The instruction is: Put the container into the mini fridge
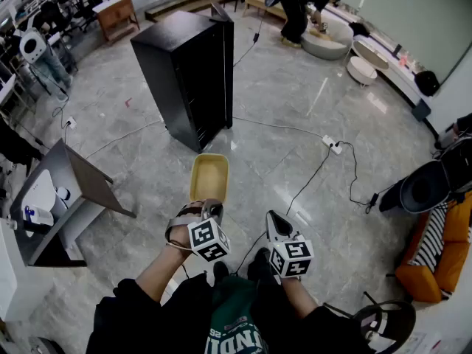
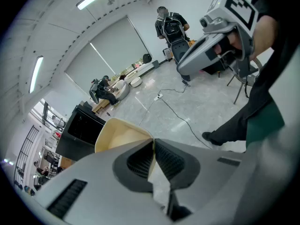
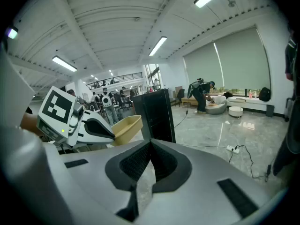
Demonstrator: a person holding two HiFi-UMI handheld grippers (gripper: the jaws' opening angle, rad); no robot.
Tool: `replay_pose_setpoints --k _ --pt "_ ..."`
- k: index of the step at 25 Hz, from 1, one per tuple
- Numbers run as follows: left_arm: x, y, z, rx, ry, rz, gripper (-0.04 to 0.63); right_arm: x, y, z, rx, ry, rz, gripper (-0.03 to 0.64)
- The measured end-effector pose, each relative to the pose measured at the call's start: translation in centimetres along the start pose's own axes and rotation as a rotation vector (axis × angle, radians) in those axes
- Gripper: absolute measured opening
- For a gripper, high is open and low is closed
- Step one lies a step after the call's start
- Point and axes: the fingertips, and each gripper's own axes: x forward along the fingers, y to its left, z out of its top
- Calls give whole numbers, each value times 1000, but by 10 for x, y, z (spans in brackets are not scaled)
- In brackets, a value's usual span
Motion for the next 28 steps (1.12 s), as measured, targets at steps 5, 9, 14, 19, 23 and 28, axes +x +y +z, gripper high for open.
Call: replay_pose_setpoints --k 5,9,14,19,23,28 --pt "-16 -8 -23 9 12 -1 22 -4 36 -2 -30 -27 35 37" --pt "-25 -15 -41 35 19 -8 21 -6 55 -7 -33 -31 9 37" --pt "-31 -21 -58 48 34 -14 22 -15 63 -11 -25 -35 -19 35" --pt "-31 -24 -62 51 31 -21 23 -18 61 -12 -17 -36 -35 35" --pt "-24 -24 -61 60 28 -31 23 -18 62 -12 -17 -37 -35 35" --pt "-15 -15 -46 68 29 -36 22 -14 52 -8 -12 -34 -22 35"
